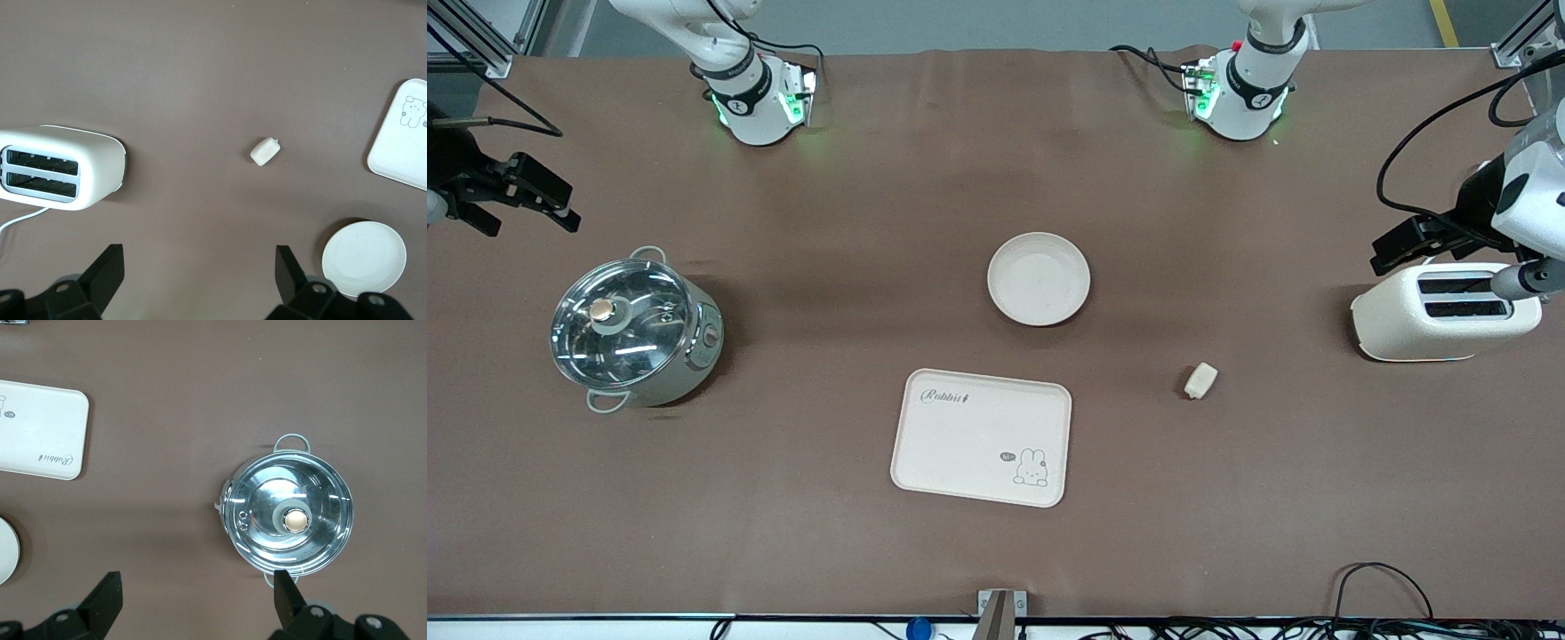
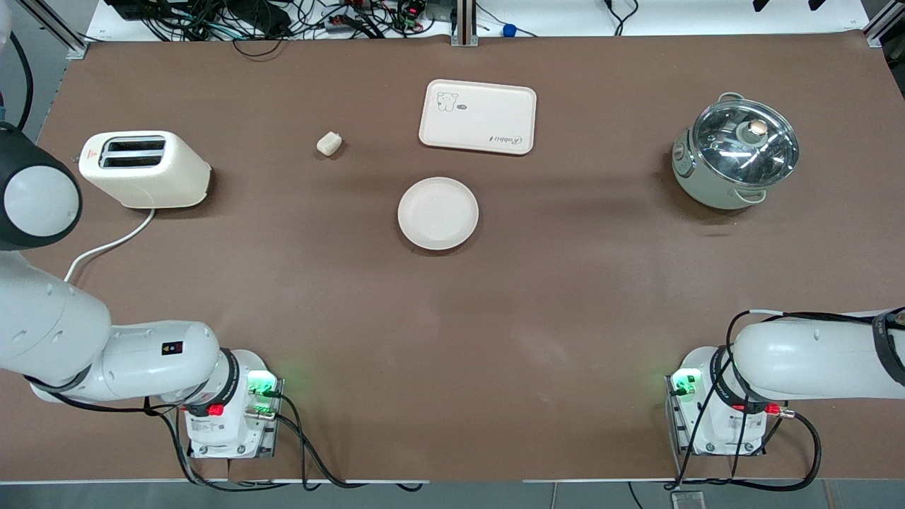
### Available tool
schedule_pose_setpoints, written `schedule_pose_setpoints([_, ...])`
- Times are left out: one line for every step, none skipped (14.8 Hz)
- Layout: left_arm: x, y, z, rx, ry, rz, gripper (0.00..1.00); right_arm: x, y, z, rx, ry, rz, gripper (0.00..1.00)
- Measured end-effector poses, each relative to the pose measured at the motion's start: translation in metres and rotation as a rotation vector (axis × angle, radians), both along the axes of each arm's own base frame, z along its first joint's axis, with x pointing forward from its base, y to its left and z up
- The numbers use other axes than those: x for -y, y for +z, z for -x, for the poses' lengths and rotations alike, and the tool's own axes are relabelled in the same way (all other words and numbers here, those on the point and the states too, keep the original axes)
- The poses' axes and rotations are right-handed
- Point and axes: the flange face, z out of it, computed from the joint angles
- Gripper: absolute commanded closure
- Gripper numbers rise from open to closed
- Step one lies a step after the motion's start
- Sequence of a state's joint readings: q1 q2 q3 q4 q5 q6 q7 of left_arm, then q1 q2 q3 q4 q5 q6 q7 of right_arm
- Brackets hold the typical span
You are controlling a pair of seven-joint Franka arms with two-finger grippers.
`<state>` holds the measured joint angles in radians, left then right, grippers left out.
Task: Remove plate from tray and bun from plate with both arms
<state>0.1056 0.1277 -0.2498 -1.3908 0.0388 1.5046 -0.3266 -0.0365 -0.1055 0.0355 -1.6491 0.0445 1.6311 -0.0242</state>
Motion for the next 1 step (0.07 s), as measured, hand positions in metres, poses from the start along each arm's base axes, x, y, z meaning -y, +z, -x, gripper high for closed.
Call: schedule_pose_setpoints([-0.0001,0.0,0.0,0.0,0.0,0.0,0.0,0.0,0.0,0.0,0.0,0.0,0.0,0.0])
